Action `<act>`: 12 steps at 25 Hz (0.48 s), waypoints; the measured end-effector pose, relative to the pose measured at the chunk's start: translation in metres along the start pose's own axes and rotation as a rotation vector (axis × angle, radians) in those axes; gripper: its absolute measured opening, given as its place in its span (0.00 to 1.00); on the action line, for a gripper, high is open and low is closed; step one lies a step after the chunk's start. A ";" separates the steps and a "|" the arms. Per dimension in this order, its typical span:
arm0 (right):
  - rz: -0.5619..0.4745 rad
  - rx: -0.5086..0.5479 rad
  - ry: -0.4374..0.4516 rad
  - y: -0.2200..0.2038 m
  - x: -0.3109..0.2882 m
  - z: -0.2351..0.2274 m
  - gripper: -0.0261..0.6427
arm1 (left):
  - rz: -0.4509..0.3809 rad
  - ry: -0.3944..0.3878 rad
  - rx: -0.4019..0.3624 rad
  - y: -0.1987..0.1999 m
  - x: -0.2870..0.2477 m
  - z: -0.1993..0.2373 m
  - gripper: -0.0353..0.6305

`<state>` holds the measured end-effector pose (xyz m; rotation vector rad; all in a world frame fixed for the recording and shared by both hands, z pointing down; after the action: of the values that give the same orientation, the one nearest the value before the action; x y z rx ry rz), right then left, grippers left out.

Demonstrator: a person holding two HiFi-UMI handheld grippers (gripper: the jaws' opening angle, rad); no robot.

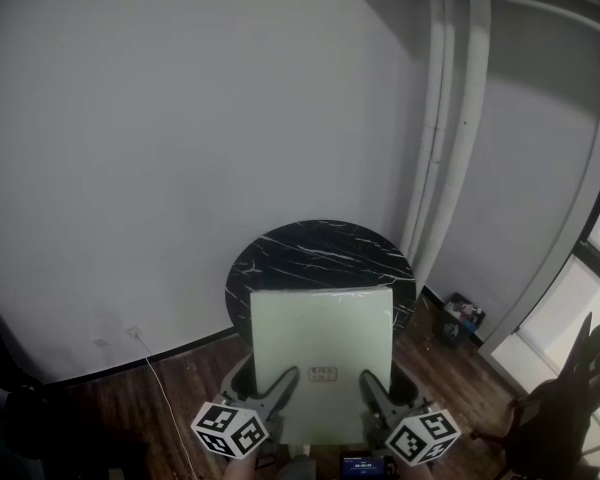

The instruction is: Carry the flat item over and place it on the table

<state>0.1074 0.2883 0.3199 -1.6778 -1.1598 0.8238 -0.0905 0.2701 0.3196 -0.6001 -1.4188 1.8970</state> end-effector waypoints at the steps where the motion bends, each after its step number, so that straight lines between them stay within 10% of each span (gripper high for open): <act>1: -0.001 -0.001 0.000 0.001 -0.004 -0.003 0.38 | -0.001 -0.001 0.000 0.000 -0.005 0.003 0.61; 12: -0.004 0.008 -0.023 0.011 -0.095 -0.041 0.38 | -0.003 -0.025 0.011 0.006 -0.086 0.067 0.61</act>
<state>0.1151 0.1850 0.3274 -1.6629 -1.1729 0.8463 -0.0826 0.1613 0.3307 -0.5710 -1.4234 1.9144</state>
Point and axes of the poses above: the fingertips, and each gripper's own axes: x backward along the fingers, z to its left, y out of its top, the point moved 1 cm from there along x, backward along the fingers, and after that the axes turned 11 degrees about -y, right-handed, at the moved point
